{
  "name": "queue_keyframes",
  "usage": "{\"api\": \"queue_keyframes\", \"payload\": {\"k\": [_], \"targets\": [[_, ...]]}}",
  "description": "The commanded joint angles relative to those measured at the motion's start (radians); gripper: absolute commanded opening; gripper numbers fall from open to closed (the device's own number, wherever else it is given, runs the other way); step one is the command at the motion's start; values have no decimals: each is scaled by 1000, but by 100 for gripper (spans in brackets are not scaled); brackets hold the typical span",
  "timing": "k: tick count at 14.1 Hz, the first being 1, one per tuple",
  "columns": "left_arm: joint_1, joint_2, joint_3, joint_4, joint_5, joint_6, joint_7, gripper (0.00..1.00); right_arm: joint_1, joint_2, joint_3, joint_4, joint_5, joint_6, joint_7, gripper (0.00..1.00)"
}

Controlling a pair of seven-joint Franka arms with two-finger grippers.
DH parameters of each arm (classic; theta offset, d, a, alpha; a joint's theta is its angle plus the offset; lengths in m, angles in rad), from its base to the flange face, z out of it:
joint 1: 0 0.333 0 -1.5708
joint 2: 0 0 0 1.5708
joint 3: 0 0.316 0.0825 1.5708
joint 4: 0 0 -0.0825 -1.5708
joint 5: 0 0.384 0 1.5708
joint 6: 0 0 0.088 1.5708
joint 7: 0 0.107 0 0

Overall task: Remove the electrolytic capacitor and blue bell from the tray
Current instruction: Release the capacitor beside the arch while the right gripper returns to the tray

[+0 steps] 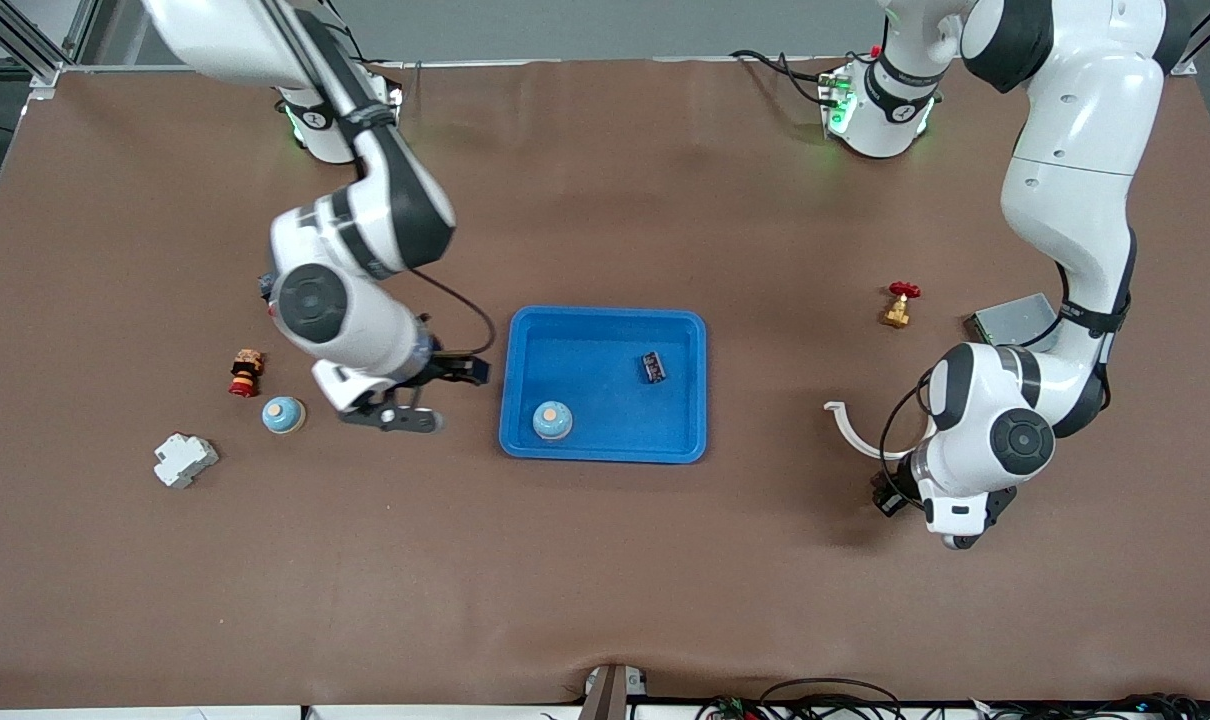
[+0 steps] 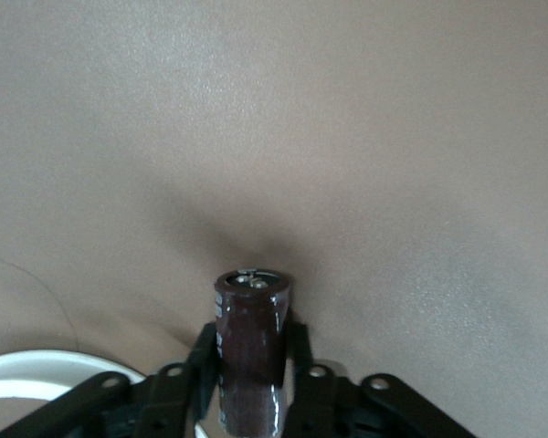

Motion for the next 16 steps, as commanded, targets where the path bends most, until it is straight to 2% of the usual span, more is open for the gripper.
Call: {"api": "queue_keyframes", "payload": {"k": [1,3,8,16], "targets": [[6,-16,-5,0,13,-6,21,100,44,122,-14,136,4,2,112,100],[-7,-24,-7,14,22,-47,16,100,53,179,-16,175,4,40,134,100],[-55,-113,-18,22,8,-170,9,100,95,293,-17,178,-13,226,209,100],[-173,-188,-55,51,8,-299,-204,100,128,415,-19,261,-22,298,266,100]]}}
